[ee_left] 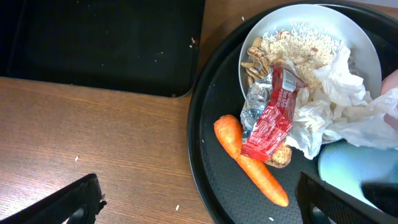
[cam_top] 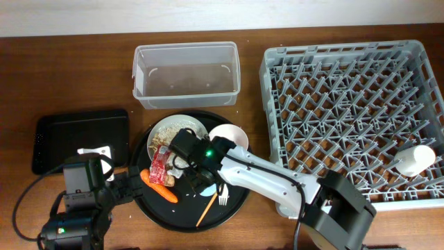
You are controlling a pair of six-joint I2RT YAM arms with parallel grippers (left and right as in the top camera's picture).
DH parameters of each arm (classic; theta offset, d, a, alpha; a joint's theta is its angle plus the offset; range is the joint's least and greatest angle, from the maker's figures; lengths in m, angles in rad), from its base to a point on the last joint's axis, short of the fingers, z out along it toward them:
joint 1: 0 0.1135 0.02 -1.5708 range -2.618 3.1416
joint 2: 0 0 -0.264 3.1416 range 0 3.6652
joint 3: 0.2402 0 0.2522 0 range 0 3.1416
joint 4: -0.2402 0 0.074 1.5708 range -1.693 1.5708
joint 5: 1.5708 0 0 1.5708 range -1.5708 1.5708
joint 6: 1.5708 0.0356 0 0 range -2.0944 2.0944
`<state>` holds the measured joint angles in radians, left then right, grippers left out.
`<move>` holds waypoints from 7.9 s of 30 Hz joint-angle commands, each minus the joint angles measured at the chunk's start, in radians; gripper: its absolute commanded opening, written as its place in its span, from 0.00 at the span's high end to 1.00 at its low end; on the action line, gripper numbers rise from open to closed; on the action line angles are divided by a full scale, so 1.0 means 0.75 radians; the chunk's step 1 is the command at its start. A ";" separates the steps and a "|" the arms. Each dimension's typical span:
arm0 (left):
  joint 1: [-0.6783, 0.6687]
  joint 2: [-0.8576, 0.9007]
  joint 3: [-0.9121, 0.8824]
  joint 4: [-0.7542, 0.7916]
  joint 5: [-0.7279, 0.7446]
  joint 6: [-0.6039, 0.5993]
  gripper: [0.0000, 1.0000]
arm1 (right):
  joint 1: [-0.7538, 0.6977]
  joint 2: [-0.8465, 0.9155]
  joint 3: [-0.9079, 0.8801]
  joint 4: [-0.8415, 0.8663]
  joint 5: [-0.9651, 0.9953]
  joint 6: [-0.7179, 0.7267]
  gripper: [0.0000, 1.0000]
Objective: Sort waste into correct bins and load items into the dishwasher rack
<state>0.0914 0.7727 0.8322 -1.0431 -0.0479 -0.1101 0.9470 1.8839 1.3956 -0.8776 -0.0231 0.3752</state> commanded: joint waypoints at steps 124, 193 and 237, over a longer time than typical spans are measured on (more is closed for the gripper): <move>0.005 -0.002 0.024 0.023 0.011 -0.013 0.01 | -1.458 0.439 0.570 0.439 1.705 -0.610 0.92; -0.296 1.077 0.609 0.888 0.114 -0.013 0.99 | -1.158 -0.382 0.358 -0.834 -0.208 -0.528 0.02; -0.502 1.240 0.870 0.708 -0.112 -0.012 0.80 | -1.158 -0.381 0.358 -0.835 -0.208 -0.529 0.02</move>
<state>-0.2859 1.6245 1.4765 -0.5690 -0.0700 -0.1265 0.0738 1.6054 1.6638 -1.5013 -0.1818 -0.0257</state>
